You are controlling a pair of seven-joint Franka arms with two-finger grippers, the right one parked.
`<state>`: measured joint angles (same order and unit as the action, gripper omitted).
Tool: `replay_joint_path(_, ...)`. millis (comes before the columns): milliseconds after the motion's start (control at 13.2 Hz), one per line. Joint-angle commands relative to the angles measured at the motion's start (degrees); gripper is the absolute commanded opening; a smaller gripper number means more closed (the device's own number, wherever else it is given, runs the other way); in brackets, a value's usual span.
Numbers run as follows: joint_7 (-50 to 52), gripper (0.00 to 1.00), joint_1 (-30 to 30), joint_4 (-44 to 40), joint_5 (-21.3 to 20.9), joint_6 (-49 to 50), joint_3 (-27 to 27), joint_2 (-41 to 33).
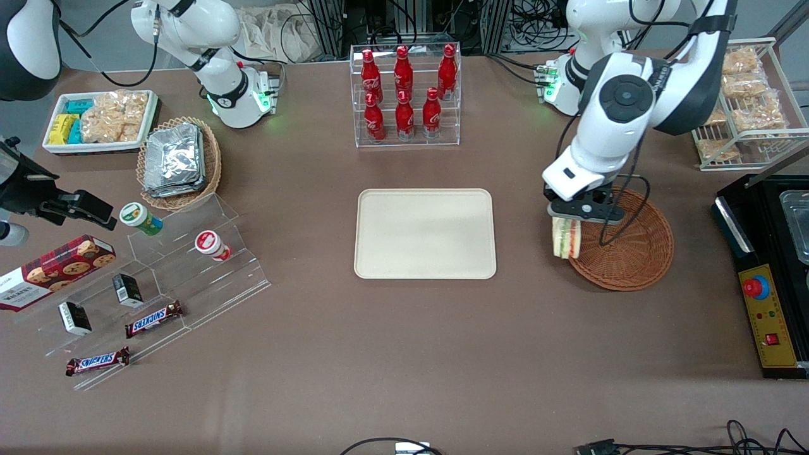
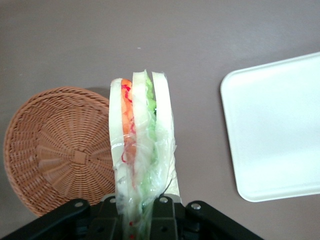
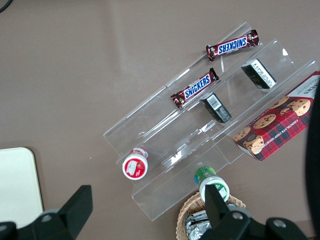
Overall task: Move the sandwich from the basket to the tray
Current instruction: 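Lift the sandwich out of the basket with the left gripper, then carry the sandwich over the cream tray and lower it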
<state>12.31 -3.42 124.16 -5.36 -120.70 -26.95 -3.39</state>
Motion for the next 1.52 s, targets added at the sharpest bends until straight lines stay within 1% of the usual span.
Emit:
replay_joint_path(0,3.8,0.06,-0.5,-1.1,0.3,0.6,-4.9,1.4)
replay_joint_path(152,8.0,0.07,-0.5,-1.0,0.1,-1.1,-8.4,3.7)
replay_joint_path(303,12.5,0.07,-0.5,-1.2,-1.1,-2.4,-11.5,6.6)
replay_joint_path(607,14.0,0.07,1.0,-1.2,-1.4,-5.2,-12.2,11.5)
replay_joint_path(910,21.1,0.07,1.9,-1.3,-7.7,-9.7,-12.2,17.1)
replay_joint_path(1138,25.0,0.07,2.2,-2.2,-11.9,-10.2,-13.1,21.3)
replay_joint_path(1290,29.2,0.07,5.7,-3.8,-14.4,-10.2,-12.8,24.1)
replay_joint_path(1441,32.7,0.07,5.8,-4.3,-18.0,-10.2,-12.8,26.0)
